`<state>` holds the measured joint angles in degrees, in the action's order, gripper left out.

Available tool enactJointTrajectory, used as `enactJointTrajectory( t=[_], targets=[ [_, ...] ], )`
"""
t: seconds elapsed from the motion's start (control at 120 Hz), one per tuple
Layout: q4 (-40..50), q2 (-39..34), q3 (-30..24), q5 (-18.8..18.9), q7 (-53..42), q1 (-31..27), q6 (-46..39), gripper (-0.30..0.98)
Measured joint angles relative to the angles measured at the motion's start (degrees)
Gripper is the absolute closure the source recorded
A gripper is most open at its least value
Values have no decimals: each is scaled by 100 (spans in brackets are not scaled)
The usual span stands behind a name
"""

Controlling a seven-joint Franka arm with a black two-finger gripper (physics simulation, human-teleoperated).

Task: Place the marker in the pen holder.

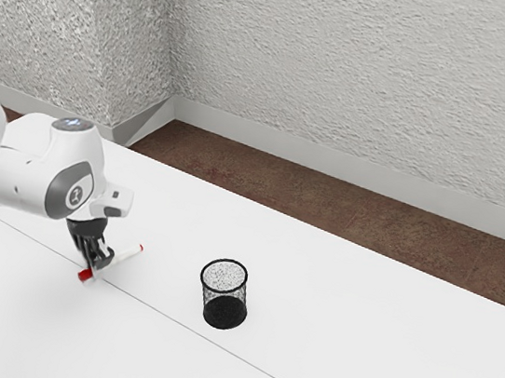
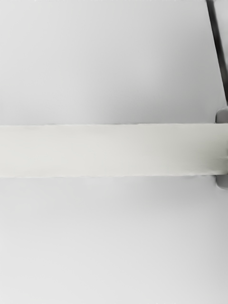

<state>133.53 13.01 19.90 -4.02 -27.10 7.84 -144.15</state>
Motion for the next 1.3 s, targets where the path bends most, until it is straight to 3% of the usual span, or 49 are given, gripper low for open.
enactJointTrajectory(
  t=[0.275,0.575,0.883,1.075,1.3],
  targets=[
    [-440,-502,-46,129,133,95,351,77],
    [-2368,-316,-420,321,380,282,2478,79],
    [-3564,-123,-850,165,891,785,4937,77],
    [-4146,244,-1076,-21,1244,1002,5782,78],
    [-4638,842,-1278,-105,1553,1039,6186,77]
  ],
)
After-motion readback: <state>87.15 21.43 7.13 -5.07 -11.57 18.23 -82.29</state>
